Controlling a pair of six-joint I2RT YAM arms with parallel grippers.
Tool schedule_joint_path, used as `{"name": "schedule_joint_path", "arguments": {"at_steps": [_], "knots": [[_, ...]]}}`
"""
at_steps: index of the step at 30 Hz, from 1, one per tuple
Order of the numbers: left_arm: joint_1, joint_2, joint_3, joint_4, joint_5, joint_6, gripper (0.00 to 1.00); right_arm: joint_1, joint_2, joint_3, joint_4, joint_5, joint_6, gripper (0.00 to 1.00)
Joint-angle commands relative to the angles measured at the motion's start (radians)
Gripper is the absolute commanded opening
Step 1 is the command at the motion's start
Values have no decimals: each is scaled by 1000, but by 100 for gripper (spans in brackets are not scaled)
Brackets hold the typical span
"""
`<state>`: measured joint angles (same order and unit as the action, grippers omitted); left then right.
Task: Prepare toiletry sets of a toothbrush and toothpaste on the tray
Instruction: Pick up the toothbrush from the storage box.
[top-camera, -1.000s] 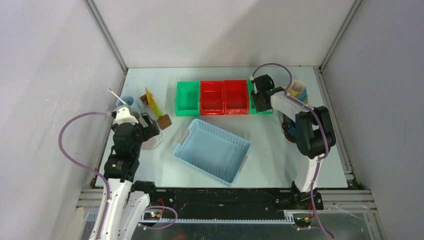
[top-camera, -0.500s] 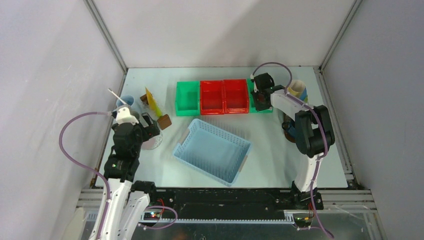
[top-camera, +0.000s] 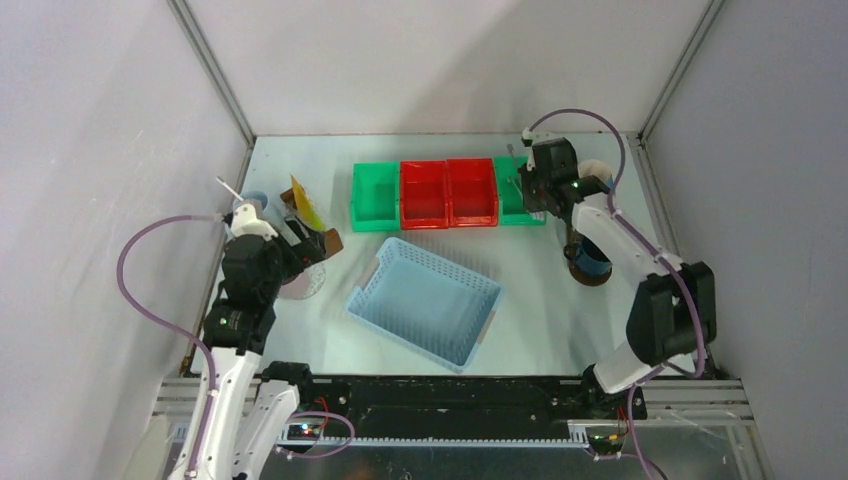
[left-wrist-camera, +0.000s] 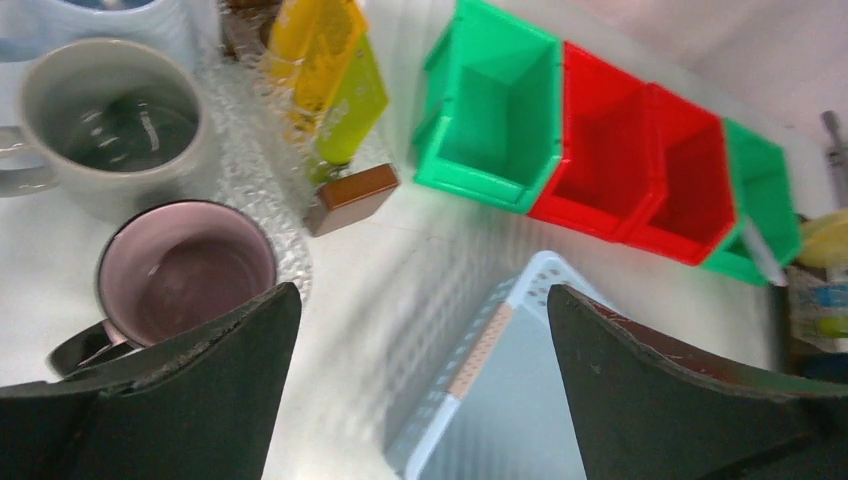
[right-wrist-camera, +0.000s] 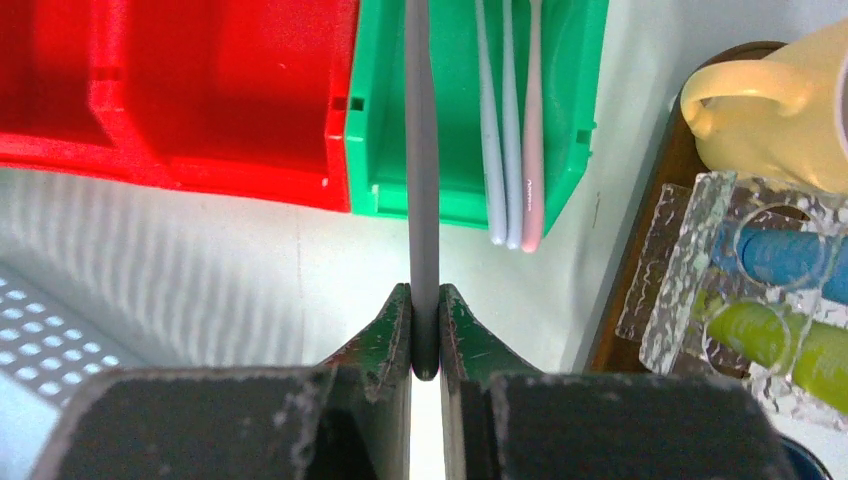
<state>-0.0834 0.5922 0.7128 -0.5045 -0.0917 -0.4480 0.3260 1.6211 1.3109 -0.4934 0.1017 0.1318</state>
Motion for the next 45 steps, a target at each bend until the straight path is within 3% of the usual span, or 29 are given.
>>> {"name": "schedule_joint_path", "arguments": {"at_steps": [1, 9, 19, 32, 45], "knots": [[-7, 28, 95, 5, 129, -92, 100, 32, -136, -79, 71, 1, 24, 0], [-68, 66, 181, 69, 221, -201, 100, 190, -375, -211, 244, 84, 41, 0], [-208, 102, 248, 168, 236, -317, 100, 459, -487, -334, 498, 188, 19, 0], [-401, 183, 248, 339, 199, -370, 94, 733, -438, -385, 773, 299, -72, 0], [-431, 188, 226, 433, 148, -373, 78, 850, -369, -384, 867, 345, -151, 0]]}}
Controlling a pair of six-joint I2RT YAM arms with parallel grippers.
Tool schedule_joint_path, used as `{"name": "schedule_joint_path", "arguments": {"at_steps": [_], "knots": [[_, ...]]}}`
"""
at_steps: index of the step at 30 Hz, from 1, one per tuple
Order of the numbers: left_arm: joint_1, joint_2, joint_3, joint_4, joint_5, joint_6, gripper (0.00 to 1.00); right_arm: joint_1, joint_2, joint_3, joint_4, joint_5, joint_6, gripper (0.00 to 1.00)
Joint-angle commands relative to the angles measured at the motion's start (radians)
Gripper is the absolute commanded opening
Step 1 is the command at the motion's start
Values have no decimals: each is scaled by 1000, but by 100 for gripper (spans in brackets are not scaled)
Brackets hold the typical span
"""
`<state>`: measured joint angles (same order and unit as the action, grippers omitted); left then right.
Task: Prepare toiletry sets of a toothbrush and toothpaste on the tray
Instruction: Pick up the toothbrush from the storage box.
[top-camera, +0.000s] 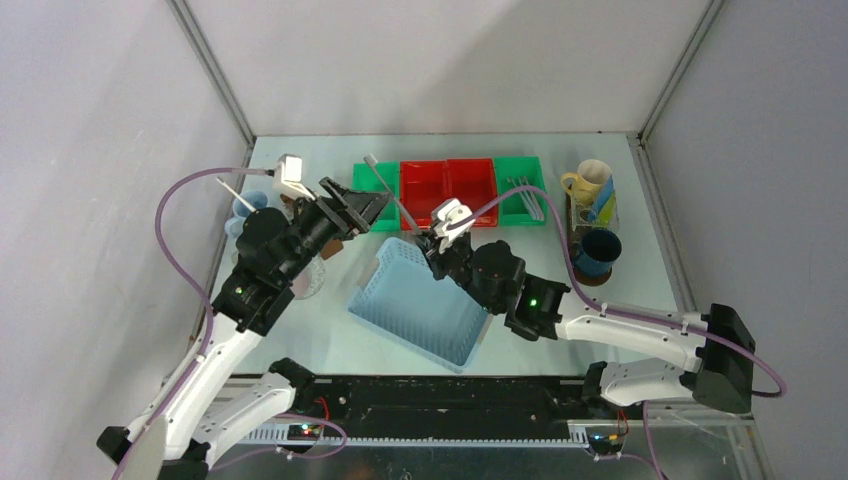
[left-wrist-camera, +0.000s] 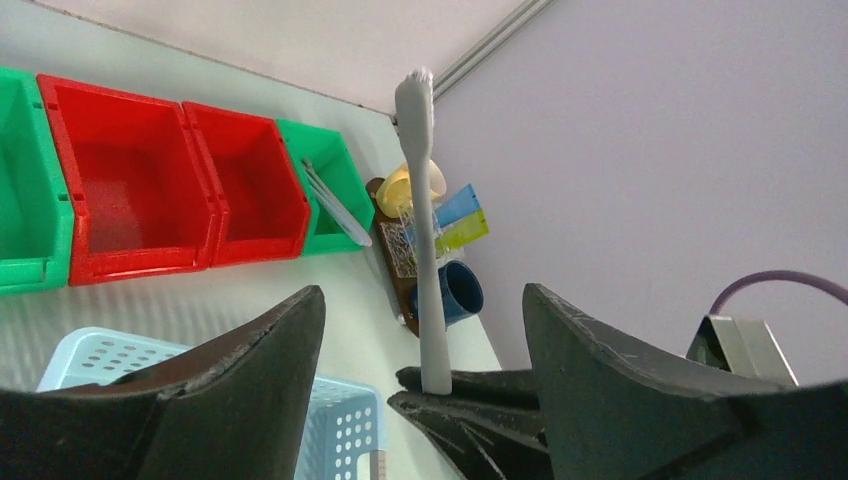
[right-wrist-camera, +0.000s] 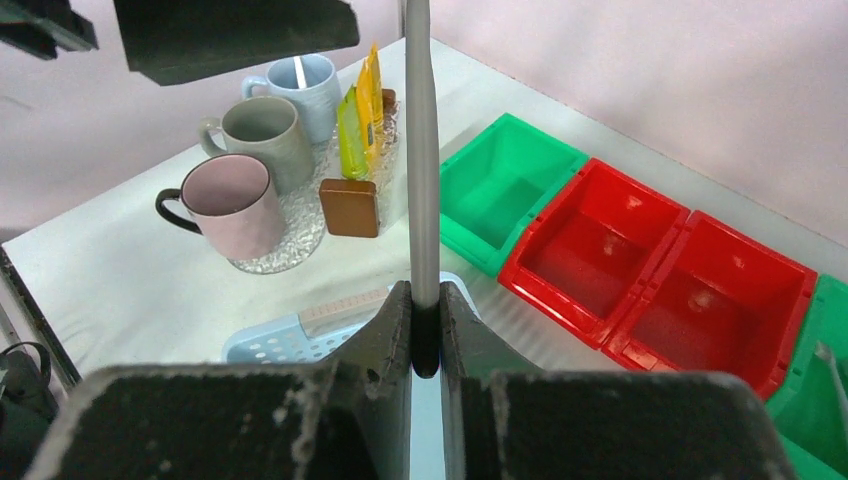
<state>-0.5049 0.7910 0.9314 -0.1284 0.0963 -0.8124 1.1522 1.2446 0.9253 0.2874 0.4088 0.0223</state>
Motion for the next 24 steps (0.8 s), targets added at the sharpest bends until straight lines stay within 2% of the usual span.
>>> {"name": "schedule_joint_path", "arguments": {"at_steps": [1, 14, 20, 24], "knots": [[-9, -12, 3, 59, -45, -13, 77, 30, 9, 0, 91, 40, -55, 0], [-9, -31, -32, 103, -118, -39, 42, 68, 29, 0, 103, 34, -83, 0], [-9, -27, -39, 121, -114, -44, 32, 75, 37, 1, 100, 32, -88, 0], [-9, -31, -45, 122, -113, -47, 13, 76, 39, 1, 102, 26, -91, 0]]}}
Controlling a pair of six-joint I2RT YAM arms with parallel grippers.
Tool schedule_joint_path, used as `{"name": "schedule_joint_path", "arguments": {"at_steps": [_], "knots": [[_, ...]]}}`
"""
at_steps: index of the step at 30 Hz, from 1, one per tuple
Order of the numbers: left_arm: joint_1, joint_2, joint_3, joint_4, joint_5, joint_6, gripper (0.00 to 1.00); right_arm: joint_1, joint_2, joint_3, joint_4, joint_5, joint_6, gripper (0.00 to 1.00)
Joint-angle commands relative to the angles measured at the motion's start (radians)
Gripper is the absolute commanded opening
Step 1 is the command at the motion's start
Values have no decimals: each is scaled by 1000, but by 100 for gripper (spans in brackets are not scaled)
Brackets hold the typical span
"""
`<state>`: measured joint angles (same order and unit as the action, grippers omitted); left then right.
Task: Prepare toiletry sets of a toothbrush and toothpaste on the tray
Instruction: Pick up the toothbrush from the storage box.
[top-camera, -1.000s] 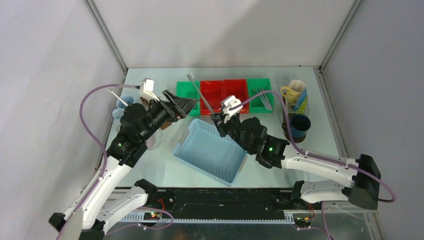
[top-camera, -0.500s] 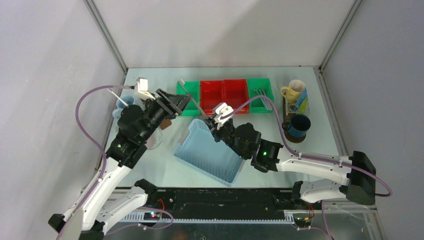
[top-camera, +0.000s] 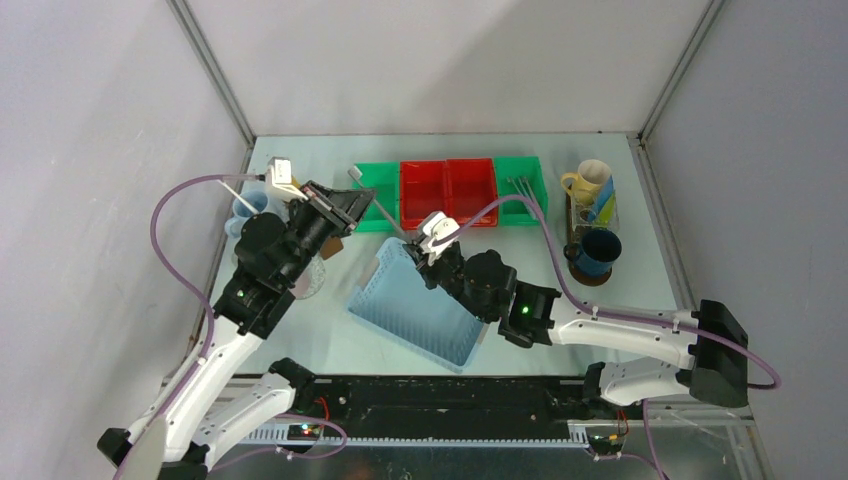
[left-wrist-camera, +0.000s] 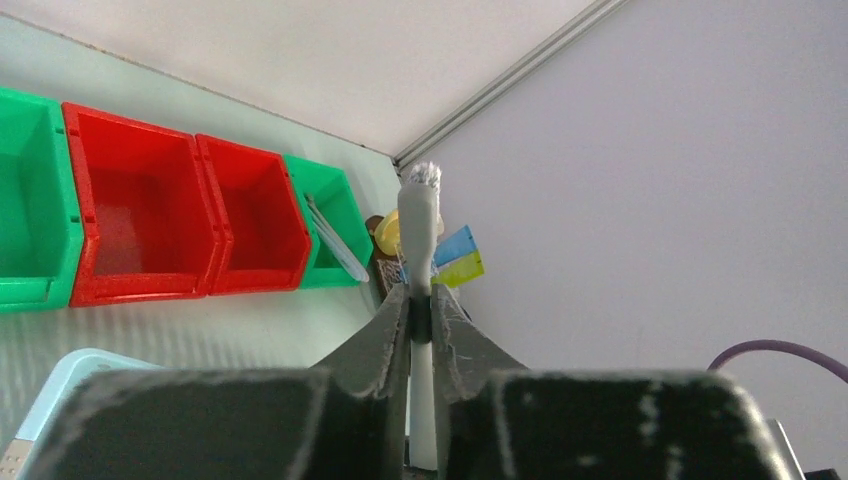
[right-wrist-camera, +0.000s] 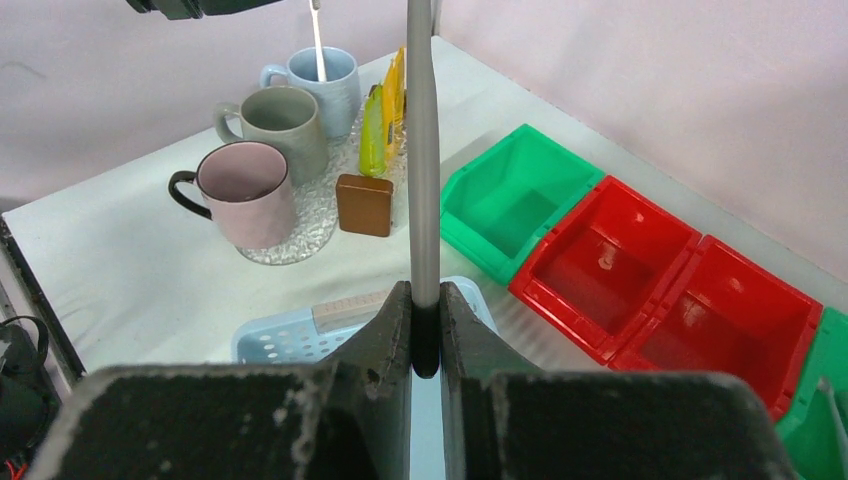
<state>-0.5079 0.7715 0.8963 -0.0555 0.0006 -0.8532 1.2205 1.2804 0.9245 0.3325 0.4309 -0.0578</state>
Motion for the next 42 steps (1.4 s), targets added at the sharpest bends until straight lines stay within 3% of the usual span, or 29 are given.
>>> {"name": "schedule_joint_path", "arguments": {"at_steps": [1, 5, 13, 19, 23, 30, 42], "knots": [[-6, -13, -10, 49, -18, -6, 6, 7, 4, 2, 57, 3, -11, 0], [-5, -25, -5, 30, -39, 35, 0, 8, 5, 1, 53, 6, -6, 5], [4, -83, 29, -107, -200, 222, 0, 5, -17, 0, 23, 29, -4, 65], [30, -127, 27, -202, -375, 373, 0, -6, -73, -55, 32, 70, -5, 87], [105, -154, -3, -219, -443, 481, 0, -33, -127, -103, 22, 95, 1, 90], [326, -144, -67, -162, -410, 587, 0, -133, -242, -181, -10, 72, 74, 92], [641, 60, -113, 67, -377, 637, 0, -298, -395, -286, -66, -7, 142, 92]]}}
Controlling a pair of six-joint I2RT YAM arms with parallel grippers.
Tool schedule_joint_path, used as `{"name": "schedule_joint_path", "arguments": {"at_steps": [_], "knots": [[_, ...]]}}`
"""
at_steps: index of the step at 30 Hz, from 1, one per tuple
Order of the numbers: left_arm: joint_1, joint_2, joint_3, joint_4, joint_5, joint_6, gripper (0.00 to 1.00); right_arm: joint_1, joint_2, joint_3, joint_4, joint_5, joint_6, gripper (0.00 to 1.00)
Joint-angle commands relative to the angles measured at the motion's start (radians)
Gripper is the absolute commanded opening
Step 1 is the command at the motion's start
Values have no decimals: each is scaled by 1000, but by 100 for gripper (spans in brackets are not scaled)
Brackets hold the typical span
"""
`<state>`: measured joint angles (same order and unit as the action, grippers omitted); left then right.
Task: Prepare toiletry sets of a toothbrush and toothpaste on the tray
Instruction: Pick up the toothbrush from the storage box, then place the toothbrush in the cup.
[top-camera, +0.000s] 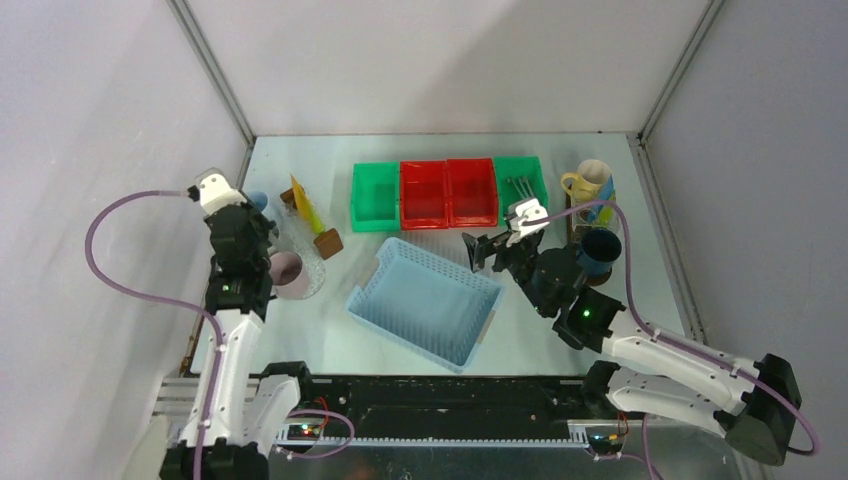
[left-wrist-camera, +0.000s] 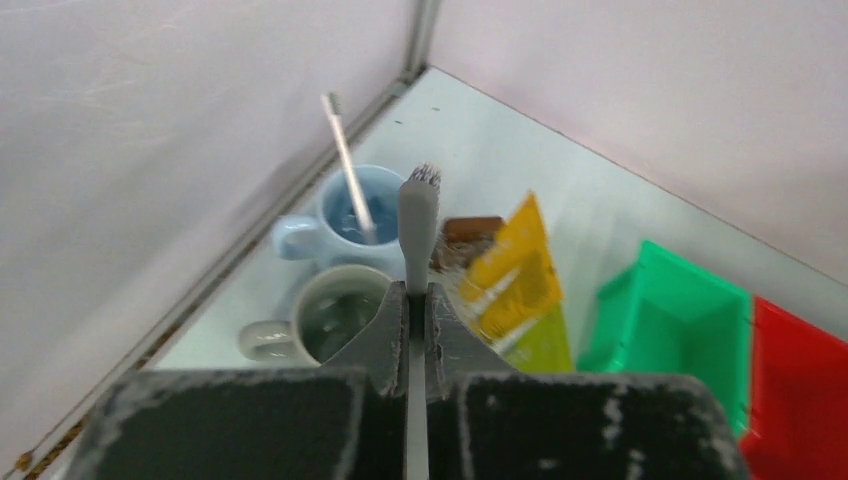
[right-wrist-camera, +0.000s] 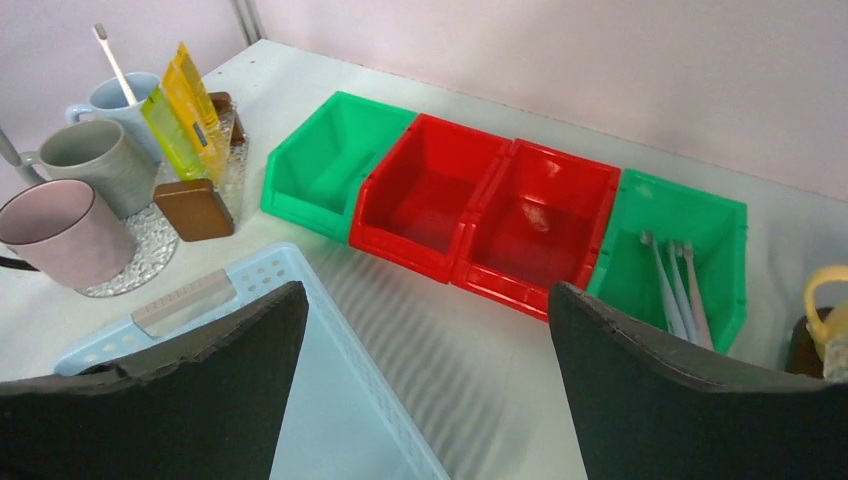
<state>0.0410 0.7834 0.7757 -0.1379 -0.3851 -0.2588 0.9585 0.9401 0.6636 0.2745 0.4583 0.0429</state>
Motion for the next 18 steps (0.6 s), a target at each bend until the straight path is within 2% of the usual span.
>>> {"name": "schedule_joint_path", "arguments": {"at_steps": [1, 8, 18], "knots": [[108, 83, 9, 183, 18, 43, 0, -51, -70, -30, -13, -41, 48, 92], [241, 268, 13, 327, 86, 11, 0, -116, -130, -70, -40, -63, 60, 92], [307, 466, -2, 465, 139, -22, 2, -171, -173, -91, -86, -87, 66, 92]]}}
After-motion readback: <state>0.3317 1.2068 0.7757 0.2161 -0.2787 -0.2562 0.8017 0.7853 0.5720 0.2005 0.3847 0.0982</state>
